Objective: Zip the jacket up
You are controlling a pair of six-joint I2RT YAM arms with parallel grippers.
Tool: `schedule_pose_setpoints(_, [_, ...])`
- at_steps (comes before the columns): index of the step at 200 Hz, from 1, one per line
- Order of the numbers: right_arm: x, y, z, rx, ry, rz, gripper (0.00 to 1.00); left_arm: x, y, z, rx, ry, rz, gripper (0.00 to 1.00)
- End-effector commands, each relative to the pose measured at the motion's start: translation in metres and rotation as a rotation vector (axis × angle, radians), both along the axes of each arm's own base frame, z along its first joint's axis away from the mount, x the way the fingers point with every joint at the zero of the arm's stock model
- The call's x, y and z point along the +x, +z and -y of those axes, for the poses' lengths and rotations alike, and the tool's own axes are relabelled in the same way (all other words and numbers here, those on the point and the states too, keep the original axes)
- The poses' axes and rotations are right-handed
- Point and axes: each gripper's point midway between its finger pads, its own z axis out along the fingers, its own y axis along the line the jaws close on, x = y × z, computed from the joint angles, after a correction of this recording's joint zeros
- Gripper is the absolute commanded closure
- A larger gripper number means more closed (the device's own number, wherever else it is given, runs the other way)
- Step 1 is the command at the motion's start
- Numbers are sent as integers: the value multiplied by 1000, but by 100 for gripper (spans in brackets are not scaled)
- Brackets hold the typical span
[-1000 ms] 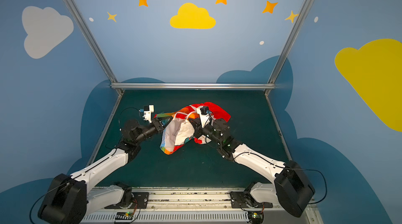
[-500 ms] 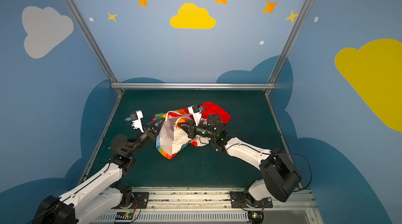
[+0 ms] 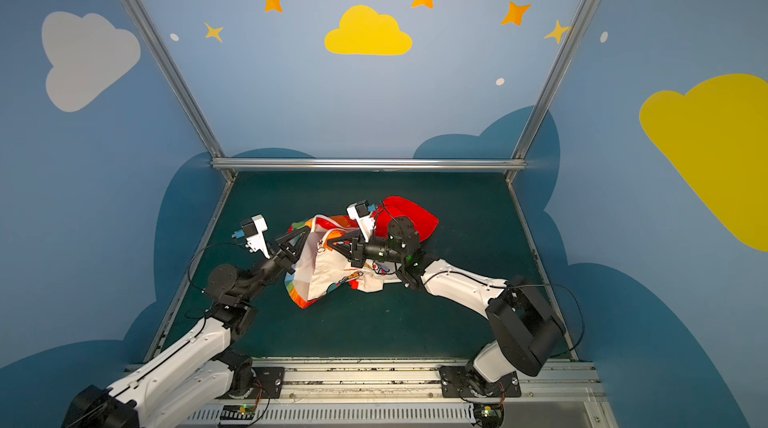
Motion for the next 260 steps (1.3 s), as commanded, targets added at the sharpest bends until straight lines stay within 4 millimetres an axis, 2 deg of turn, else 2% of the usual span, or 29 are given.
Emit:
schedule_pose_setpoints(1, [-3,29,-6,71,29,52,100,-8,11,-1,0,2,66,97])
schedule_pose_setpoints(198, [-8,43,-20,102,98,39,100,-14,4,-8,18,35,68,97])
schedule_pose_setpoints(260, [-5,40,-23,102,95,25,100,-15,6,-10,14,48,75,97])
